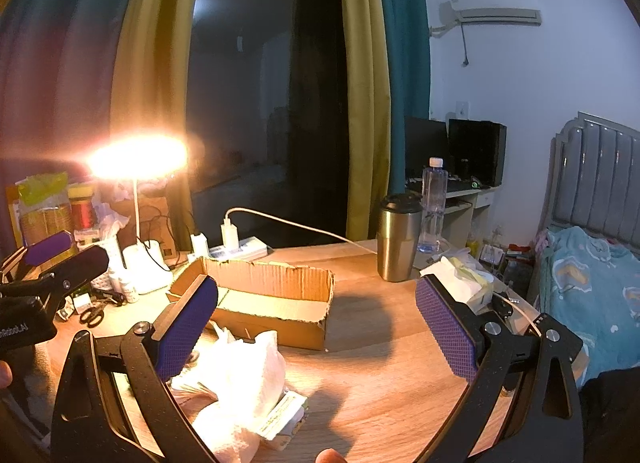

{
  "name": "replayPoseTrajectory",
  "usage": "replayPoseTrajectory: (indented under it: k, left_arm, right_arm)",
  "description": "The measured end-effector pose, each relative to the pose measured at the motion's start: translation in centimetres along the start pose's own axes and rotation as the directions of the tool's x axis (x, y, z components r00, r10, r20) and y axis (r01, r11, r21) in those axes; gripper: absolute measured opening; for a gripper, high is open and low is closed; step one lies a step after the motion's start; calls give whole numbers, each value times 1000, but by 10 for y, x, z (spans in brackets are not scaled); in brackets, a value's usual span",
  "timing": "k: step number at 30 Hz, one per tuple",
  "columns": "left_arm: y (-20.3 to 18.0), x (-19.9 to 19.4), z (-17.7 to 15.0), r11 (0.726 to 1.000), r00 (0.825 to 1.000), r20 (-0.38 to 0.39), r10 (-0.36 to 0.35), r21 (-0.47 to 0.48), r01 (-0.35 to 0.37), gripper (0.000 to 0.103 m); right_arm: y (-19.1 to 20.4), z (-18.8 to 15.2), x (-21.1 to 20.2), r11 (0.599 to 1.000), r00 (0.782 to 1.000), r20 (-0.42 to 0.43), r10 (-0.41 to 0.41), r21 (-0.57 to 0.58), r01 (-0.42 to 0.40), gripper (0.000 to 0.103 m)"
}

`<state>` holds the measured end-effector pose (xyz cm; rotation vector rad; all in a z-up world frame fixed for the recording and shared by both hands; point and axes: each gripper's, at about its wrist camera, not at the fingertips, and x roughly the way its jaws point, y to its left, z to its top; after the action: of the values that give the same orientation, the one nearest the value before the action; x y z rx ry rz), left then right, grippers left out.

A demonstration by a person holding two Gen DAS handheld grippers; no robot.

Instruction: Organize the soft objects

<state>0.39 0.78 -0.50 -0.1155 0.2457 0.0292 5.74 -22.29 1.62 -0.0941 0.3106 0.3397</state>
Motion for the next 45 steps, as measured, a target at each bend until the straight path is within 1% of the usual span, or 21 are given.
replayPoseTrajectory:
  k: [4,8,12,17,22,25,27,28,30,31,32,33,36,37,38,39,40,41,42,44,45]
  left_arm:
    - [8,10,-10,1000,998,-50,23,11,-23,102]
    - [21,21,-26,998,991,-117,57,22,-55,102]
    - [31,35,-47,997,978,-193,82,24,-79,102]
    - [39,55,-72,996,953,-290,91,20,-89,102]
    - [42,68,-84,994,937,-331,108,17,-108,102]
    - [44,75,-89,994,929,-353,112,22,-111,102]
    - [46,81,-94,993,919,-377,114,21,-114,101]
    - [48,86,-96,992,910,-396,121,20,-123,101]
    - [51,91,-96,991,903,-411,129,16,-135,101]
    - [53,95,-96,991,899,-419,128,12,-136,98]
    - [54,98,-96,991,897,-425,125,9,-134,92]
    - [54,100,-97,992,894,-431,118,8,-127,90]
    - [55,110,-101,994,877,-470,105,11,-113,88]
    - [55,114,-104,994,867,-488,100,11,-109,83]
    - [54,115,-105,994,863,-496,98,11,-106,76]
    - [54,117,-107,995,859,-504,91,7,-102,73]
    - [54,118,-108,995,857,-508,87,4,-98,68]
    - [54,119,-109,995,854,-513,82,1,-95,63]
    - [54,120,-109,996,852,-518,77,-2,-91,61]
    - [55,122,-111,997,845,-531,62,-11,-80,52]
    - [54,123,-112,997,843,-536,54,-17,-75,50]
  right_arm:
    - [-5,-6,8,999,1000,-27,-13,-31,13,101]
    - [-12,-18,22,999,996,-85,-20,-49,15,101]
    - [-16,-32,36,999,989,-146,-18,-45,12,101]
    - [-17,-54,58,1000,974,-228,7,-27,-13,101]
    - [-21,-73,78,1000,951,-307,16,-8,-19,101]
    - [-23,-82,86,999,936,-349,51,19,-47,101]
    - [-22,-87,92,998,924,-377,65,20,-62,101]
    - [-21,-90,95,997,917,-391,79,26,-74,101]
    - [-21,-93,98,993,904,-411,120,53,-107,101]
    - [-21,-93,100,991,899,-416,136,64,-121,101]
    - [-20,-94,101,988,893,-423,153,73,-134,101]
    - [-20,-95,102,986,889,-427,166,80,-145,101]
    - [-17,-98,104,982,874,-448,186,87,-165,101]
    - [-17,-100,105,981,868,-456,195,90,-173,99]
    - [-17,-100,105,979,864,-462,202,94,-179,92]
    - [-17,-101,106,979,859,-469,206,97,-182,88]
    - [-19,-102,107,977,854,-476,213,103,-186,84]
    - [-21,-103,106,973,849,-476,230,120,-197,82]
    - [-22,-103,106,971,845,-478,239,129,-202,82]
    - [-24,-104,107,966,836,-483,259,145,-216,79]
    - [-25,-104,107,962,832,-485,271,154,-224,78]
